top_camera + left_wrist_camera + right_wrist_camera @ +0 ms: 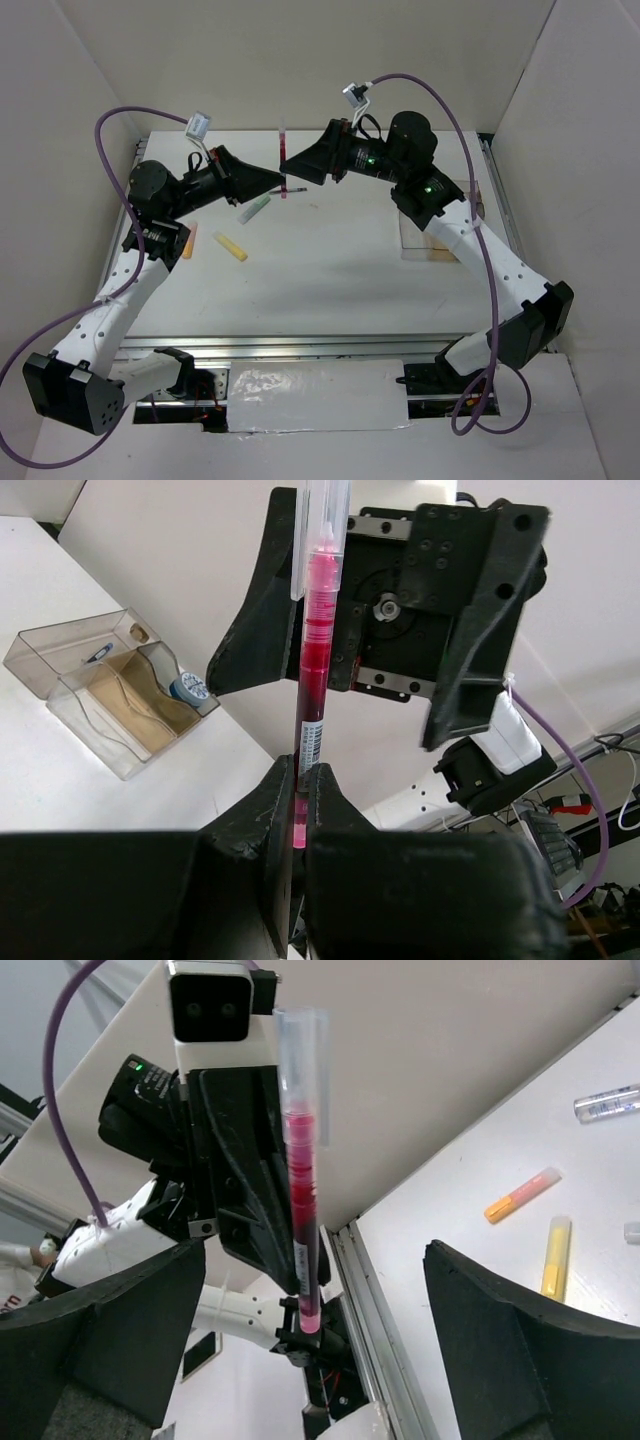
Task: Sort the stationery into containers
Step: Place the pen in the storage box.
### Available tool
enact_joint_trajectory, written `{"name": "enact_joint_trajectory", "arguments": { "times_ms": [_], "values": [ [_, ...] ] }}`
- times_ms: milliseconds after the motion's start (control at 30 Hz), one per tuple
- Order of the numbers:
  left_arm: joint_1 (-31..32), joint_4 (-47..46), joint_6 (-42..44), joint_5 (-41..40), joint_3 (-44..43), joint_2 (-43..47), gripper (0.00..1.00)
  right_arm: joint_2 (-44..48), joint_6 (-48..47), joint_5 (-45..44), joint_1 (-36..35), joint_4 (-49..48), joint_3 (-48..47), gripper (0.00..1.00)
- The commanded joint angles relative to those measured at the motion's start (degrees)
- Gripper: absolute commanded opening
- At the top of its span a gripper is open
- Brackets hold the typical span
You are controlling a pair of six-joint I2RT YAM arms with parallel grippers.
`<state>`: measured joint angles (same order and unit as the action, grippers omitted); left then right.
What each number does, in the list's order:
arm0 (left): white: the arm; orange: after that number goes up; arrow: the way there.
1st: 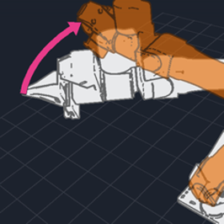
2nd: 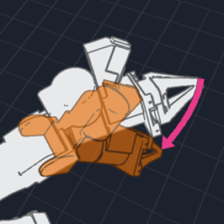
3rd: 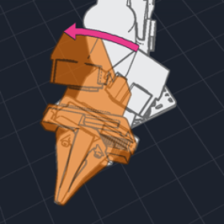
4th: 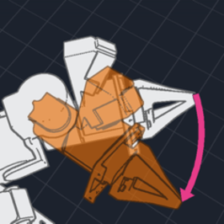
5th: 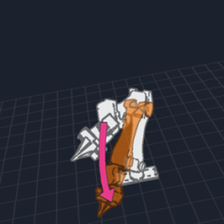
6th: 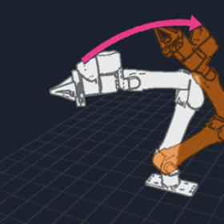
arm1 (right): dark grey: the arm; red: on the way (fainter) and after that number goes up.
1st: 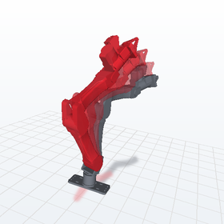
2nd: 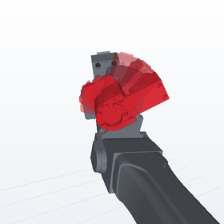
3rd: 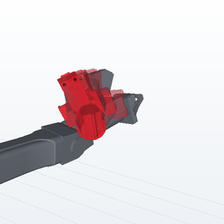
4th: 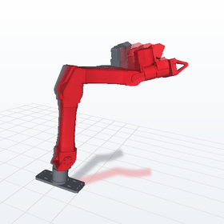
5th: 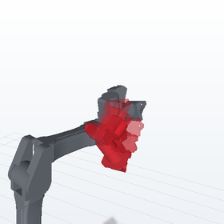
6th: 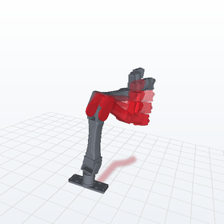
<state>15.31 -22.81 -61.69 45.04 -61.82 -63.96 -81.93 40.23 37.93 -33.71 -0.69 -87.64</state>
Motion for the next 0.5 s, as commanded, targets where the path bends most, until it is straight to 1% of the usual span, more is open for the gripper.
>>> {"name": "enact_joint_trajectory", "arguments": {
  "times_ms": [0,33,100,133,200,233,300,467],
  "values": [
    [0.1,-4.3,-0.9,0.6,-0.5,0.3,0.00,-0.8,1.3,0.4,0.1,-2.3,-1.8,0.94],
    [0.2,-4.6,-1.0,0.3,-0.3,0.2,0.00,-1.0,1.7,0.5,0.1,-2.6,-1.8,0.85],
    [0.3,-4.9,-1.2,0.2,-0.1,-0.1,0.00,-1.6,2.2,0.6,0.1,-3.6,-2.0,0.75],
    [0.4,-4.9,-1.1,0.0,-0.1,-0.4,0.00,-1.7,2.2,0.9,0.1,-3.7,-2.0,0.67],
    [0.8,-5.0,-1.0,0.2,0.2,-0.5,0.00,-2.2,2.6,1.3,0.2,-4.4,-2.1,0.59],
    [0.9,-5.0,-0.9,0.2,0.3,-0.5,0.00,-2.2,2.7,1.4,0.1,-4.7,-2.1,0.50],
    [1.2,-4.7,-0.9,0.2,0.7,-0.5,0.00,-2.6,2.7,1.7,0.0,-5.4,-2.2,0.39],
    [1.5,-5.0,-0.9,0.1,1.6,-0.4,0.00,-3.4,2.6,3.0,0.1,-6.4,-2.6,0.36]
  ]
}}
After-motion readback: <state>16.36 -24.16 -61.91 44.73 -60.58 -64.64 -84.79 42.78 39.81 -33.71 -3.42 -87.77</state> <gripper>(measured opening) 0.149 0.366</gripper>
